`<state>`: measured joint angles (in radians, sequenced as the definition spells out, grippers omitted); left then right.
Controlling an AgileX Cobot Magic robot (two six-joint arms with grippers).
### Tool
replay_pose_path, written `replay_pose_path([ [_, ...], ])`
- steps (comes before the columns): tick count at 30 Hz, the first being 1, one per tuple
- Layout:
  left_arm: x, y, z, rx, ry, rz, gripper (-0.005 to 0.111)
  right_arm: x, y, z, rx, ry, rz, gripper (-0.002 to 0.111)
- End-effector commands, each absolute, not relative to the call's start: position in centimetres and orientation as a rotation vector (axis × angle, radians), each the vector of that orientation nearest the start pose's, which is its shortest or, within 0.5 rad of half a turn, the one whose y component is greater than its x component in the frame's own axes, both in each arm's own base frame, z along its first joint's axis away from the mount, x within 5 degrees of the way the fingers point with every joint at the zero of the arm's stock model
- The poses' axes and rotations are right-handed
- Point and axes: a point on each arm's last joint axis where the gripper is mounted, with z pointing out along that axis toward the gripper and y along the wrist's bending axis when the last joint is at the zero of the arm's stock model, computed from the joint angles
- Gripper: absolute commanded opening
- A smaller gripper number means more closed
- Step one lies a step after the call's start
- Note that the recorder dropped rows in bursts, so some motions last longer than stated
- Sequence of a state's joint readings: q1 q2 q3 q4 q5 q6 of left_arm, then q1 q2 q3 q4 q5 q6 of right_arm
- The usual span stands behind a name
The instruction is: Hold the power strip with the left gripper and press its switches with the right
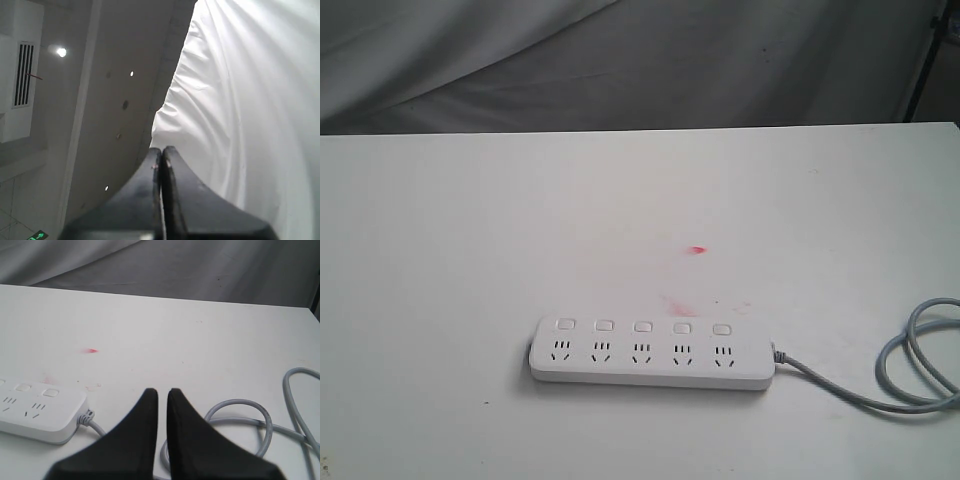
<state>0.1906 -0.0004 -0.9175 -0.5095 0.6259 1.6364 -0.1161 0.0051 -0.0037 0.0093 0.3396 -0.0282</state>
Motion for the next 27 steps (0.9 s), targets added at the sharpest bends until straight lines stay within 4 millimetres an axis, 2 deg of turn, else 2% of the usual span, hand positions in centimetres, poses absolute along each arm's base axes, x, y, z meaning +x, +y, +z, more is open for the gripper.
replay_pose_path([
  [1, -7.9, -4.2, 42.1, 0.818, 0.912, 1.072, 0.000, 5.3, -0.6, 18.3, 0.083, 1.820, -0.105, 0.007],
  [6, -7.1, -4.0, 41.5, 0.816, 0.932, 1.057, 0.000, 5.3, -0.6, 18.3, 0.083, 1.820, -0.105, 0.007],
  [8, -6.5, -3.9, 41.1, 0.774, 0.978, 0.973, 0.000, 5.3, -0.6, 18.3, 0.083, 1.820, -0.105, 0.007],
  [13, -4.5, -2.6, 39.6, 0.456, 1.148, 0.670, 0.000, 5.3, -0.6, 18.3, 0.083, 1.820, -0.105, 0.007],
  [20, -1.2, -0.7, 36.1, 0.104, 1.297, 0.397, 0.000, 5.3, -0.6, 18.3, 0.083, 1.820, -0.105, 0.007],
  [27, 1.9, 0.4, 31.9, -0.009, 1.286, 0.338, 0.000, 5.3, -0.6, 18.3, 0.083, 1.820, -0.105, 0.007],
])
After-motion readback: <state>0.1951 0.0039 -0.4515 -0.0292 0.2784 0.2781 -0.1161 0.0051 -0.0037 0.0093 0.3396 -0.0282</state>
